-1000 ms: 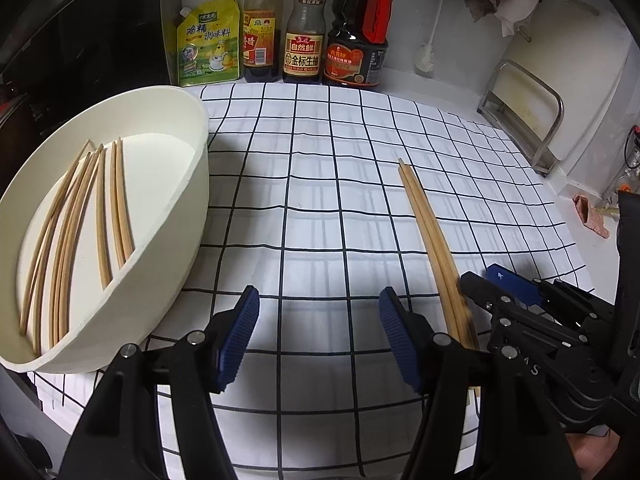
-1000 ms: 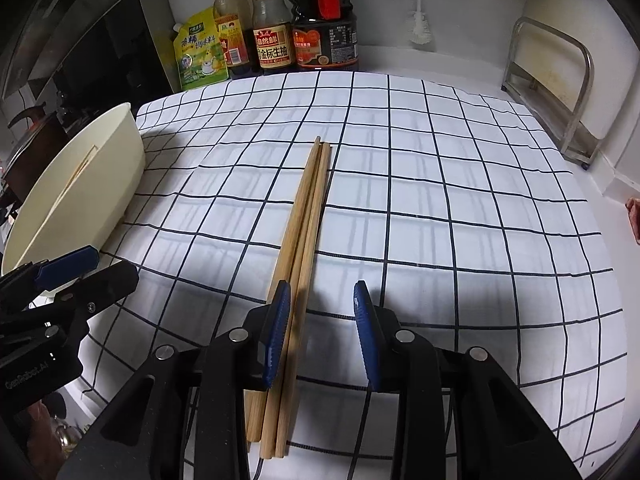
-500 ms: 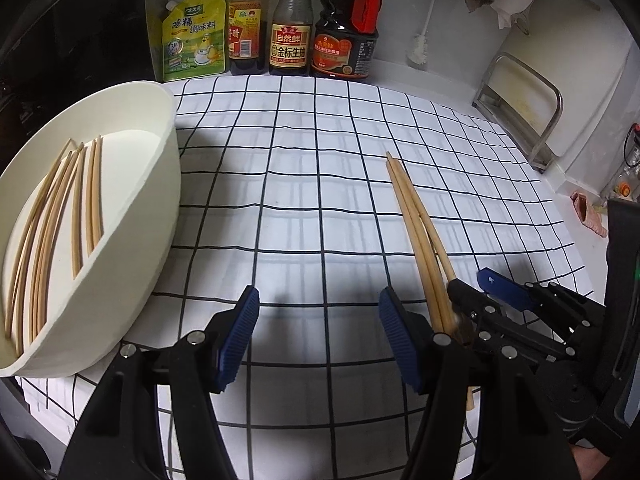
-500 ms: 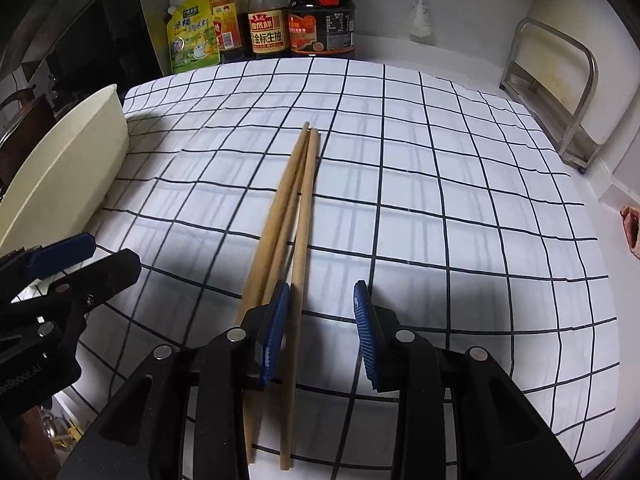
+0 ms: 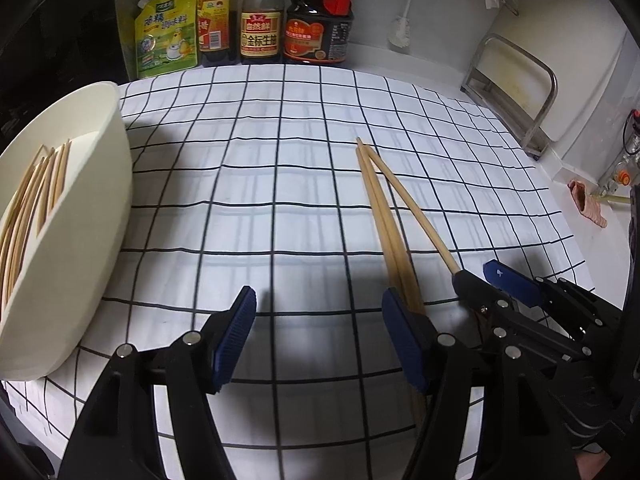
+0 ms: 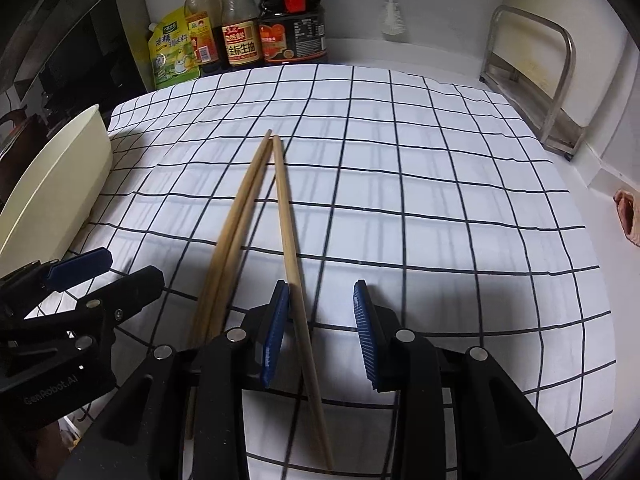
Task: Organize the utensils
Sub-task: 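Lower the left tool onto a chopstick while the right tool grasps another, then carry both chopsticks over the white bowl and open both tools to drop them, then move both open tools back to the last chopsticks on the cloth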
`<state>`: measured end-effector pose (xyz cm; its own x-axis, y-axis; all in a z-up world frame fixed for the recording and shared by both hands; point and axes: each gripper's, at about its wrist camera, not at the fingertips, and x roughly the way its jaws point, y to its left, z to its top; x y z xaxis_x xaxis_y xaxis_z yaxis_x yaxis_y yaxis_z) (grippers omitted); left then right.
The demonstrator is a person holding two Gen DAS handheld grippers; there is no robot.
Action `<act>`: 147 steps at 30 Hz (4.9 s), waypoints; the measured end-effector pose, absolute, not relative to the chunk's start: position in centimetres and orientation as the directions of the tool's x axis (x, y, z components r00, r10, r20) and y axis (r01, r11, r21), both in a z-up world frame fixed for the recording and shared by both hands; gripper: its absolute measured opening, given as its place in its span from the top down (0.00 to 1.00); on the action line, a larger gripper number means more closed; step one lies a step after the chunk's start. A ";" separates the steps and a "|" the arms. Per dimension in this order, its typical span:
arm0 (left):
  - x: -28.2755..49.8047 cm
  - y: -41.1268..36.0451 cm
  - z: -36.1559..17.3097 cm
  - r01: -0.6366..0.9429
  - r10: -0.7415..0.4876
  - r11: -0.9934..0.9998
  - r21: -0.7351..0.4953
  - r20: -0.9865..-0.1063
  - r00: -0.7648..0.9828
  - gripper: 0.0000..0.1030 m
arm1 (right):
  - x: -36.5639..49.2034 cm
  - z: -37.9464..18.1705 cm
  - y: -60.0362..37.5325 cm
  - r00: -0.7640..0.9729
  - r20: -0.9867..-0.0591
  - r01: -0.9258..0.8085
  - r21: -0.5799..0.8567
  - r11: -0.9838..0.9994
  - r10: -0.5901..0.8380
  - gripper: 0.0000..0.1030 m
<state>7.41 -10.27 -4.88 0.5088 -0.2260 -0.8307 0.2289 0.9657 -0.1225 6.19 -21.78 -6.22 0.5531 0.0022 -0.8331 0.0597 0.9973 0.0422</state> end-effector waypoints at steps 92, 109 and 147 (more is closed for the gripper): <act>8.2 14.9 1.3 -0.058 -0.045 0.993 -0.104 -0.781 0.623 0.93 | 13.5 3.1 5.4 0.619 -0.706 -0.363 0.130 0.923 0.343 0.94; 10.8 16.3 -0.1 -0.089 -0.026 0.991 -0.099 -0.803 0.596 0.90 | 15.8 0.7 6.9 0.556 -0.754 -0.362 0.158 0.919 0.349 0.92; 3.5 16.2 3.0 -0.121 -0.012 0.985 -0.123 -0.748 0.664 0.50 | 7.6 3.3 3.1 0.621 -0.710 -0.302 0.176 0.937 0.333 0.76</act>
